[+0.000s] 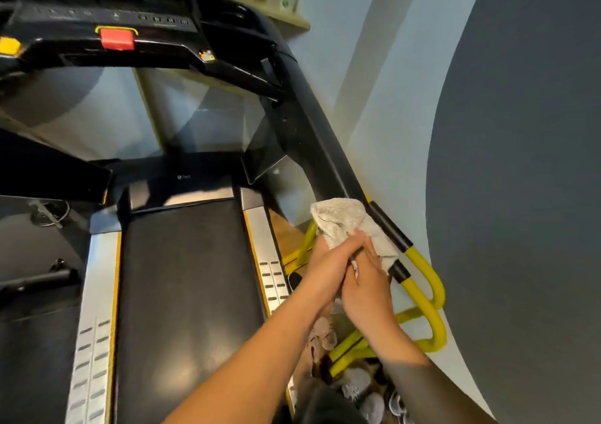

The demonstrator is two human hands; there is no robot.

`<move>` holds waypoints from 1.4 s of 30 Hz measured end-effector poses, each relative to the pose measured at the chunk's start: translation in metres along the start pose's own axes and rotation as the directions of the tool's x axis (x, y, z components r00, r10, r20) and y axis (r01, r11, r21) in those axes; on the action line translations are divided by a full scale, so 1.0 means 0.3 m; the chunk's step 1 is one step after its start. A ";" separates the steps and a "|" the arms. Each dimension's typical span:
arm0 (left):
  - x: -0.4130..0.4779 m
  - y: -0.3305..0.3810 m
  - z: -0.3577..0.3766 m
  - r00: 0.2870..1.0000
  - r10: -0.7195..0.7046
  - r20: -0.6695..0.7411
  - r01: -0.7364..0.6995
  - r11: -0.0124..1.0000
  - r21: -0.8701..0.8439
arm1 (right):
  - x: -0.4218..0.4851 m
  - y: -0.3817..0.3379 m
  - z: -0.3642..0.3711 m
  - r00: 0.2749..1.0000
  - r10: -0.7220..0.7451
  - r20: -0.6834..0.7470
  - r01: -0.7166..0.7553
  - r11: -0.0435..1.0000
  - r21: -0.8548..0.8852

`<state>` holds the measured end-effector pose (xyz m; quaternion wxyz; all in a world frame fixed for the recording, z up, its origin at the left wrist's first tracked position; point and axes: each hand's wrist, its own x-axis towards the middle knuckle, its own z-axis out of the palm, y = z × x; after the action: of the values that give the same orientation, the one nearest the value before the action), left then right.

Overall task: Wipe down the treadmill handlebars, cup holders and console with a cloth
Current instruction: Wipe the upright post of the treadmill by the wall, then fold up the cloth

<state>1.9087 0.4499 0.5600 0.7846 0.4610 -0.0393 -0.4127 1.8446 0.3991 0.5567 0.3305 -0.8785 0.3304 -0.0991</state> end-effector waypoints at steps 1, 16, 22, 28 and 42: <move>-0.028 0.018 -0.035 0.998 0.010 -0.062 -0.010 1.000 -0.011 | -0.024 -0.040 0.012 0.999 -0.040 0.037 0.039 0.999 0.022; -0.381 0.442 -0.409 0.991 0.122 -0.062 -0.133 0.962 -0.237 | -0.075 -0.548 0.039 0.779 -0.547 0.307 0.541 0.834 0.114; -0.444 0.544 -0.534 0.981 0.160 -0.111 -0.181 0.958 -0.222 | -0.016 -0.669 0.124 0.818 -0.532 0.219 0.466 0.836 0.289; -0.392 0.664 -0.575 0.963 0.245 -0.115 -0.268 0.922 -0.278 | 0.041 -0.762 0.159 0.645 -0.714 0.273 0.690 0.698 0.194; 0.153 1.066 -0.611 0.954 0.167 -0.250 -0.214 0.961 -0.174 | 0.640 -0.942 0.280 0.377 -0.879 0.293 0.906 0.415 0.081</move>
<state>2.2154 0.6201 0.6824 0.8623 0.4194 0.0500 -0.2794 2.1695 0.4776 0.6669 0.2281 -0.9355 -0.2435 -0.1159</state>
